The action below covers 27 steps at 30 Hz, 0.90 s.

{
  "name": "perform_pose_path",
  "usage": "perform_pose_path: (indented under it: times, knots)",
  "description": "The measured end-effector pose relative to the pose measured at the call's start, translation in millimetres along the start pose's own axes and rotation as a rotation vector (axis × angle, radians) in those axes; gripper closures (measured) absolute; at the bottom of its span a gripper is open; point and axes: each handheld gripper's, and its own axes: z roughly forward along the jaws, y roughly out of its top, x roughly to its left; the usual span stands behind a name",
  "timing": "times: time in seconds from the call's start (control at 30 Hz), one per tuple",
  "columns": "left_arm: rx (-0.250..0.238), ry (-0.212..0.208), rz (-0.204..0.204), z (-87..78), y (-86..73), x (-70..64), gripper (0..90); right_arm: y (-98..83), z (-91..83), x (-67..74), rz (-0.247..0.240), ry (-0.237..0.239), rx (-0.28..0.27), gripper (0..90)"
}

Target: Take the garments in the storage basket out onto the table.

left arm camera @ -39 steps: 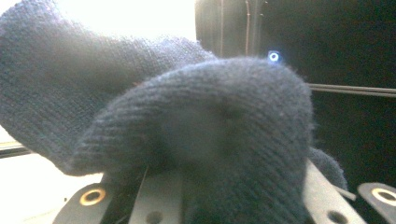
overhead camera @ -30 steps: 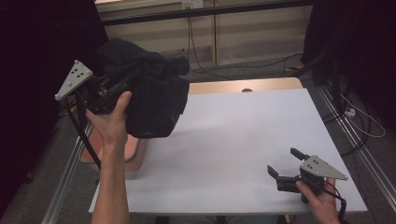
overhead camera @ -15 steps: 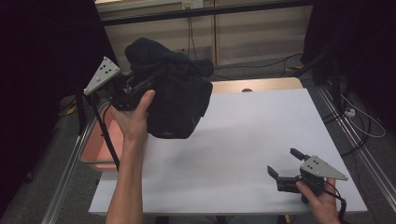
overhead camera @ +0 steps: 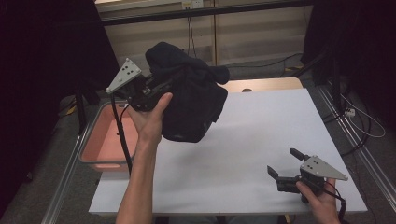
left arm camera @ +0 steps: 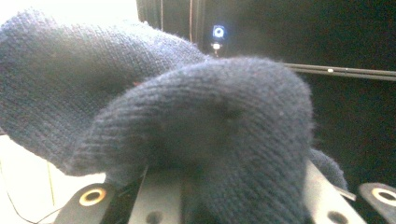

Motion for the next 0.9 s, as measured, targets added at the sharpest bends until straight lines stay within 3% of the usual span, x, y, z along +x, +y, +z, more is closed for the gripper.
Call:
perform_pose_path:
  times: [0.23,0.33,0.53,0.9]
  knots:
    - [0.018,-0.038,-0.019,15.5,-9.0,-8.5,73.2,0.1,-0.6,-0.3,0.001,0.004,-0.002,0.0]
    - [0.048,-0.048,-0.007,19.9,-13.9,-11.6,73.2,0.1,-0.7,-0.2,0.001,0.005,-0.002,0.0]
    - [0.061,-0.071,-0.016,19.4,-25.1,-21.5,73.2,0.2,-0.9,-0.2,0.001,0.002,-0.004,0.0]
    - [0.146,-0.091,-0.081,32.3,-66.6,-16.8,73.1,0.0,-0.5,-0.2,0.002,0.004,-0.001,0.0]
